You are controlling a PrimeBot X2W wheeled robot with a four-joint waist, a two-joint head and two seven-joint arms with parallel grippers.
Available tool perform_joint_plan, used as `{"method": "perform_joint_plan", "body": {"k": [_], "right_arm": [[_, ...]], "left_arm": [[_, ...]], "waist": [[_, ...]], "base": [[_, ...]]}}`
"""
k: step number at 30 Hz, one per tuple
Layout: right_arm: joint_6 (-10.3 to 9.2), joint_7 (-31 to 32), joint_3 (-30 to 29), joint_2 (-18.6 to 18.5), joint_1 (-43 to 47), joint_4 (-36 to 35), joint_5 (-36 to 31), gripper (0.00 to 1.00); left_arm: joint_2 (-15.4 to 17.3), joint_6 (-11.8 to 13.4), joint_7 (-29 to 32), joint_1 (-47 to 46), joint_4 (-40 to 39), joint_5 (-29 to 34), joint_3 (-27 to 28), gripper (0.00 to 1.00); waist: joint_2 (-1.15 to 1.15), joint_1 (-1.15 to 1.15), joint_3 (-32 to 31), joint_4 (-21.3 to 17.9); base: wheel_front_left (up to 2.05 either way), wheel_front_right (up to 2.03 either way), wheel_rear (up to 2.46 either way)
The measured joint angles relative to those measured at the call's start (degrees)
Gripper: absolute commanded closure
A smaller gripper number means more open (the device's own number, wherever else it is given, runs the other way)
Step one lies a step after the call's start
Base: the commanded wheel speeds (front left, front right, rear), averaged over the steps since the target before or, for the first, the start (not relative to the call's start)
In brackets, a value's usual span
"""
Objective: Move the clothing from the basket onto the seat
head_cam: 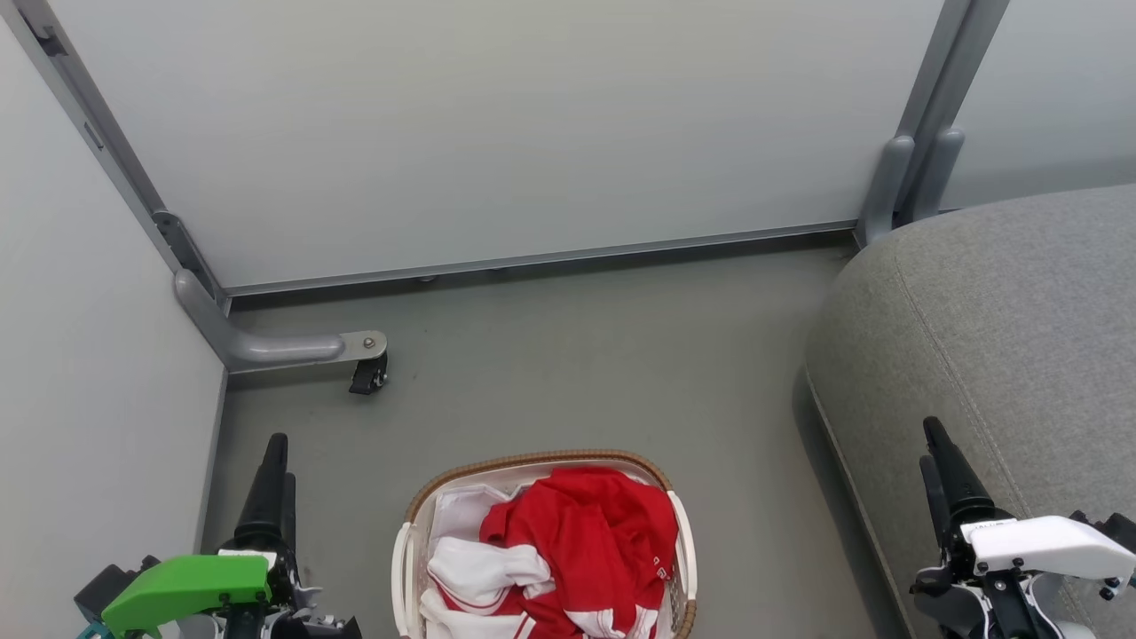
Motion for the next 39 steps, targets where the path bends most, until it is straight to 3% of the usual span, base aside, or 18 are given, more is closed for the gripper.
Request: {"method": "perform_joint_plan", "body": {"k": [9, 27, 39], "right_arm": [[0.00, -2.15, 0.20, -0.09, 1.21, -3.26, -10.73, 0.00], [0.00, -5.80, 1.58, -0.37, 2.47, -7.66, -31.10, 0.00], [0.00, -8.00, 2.82, -0.48, 3.49, -9.05, -43.31, 0.00]], "left_arm": [[0.02, 0.00, -2.11, 0.38, -1.64, 5.98, -1.37, 0.00], [0.11, 0.26, -5.75, 1.15, -5.27, 27.93, -4.89, 0.00], [0.20, 2.19, -7.98, 1.86, -4.41, 39.32, -6.33, 0.00]], "waist": [[0.00, 0.00, -0.09, 0.02], [0.00, 0.00, -0.46, 0.14], [0.00, 0.00, -0.68, 0.31]], "base": [[0.00, 0.00, 0.00], [0.00, 0.00, 0.00], [0.00, 0.00, 0.00]]}}
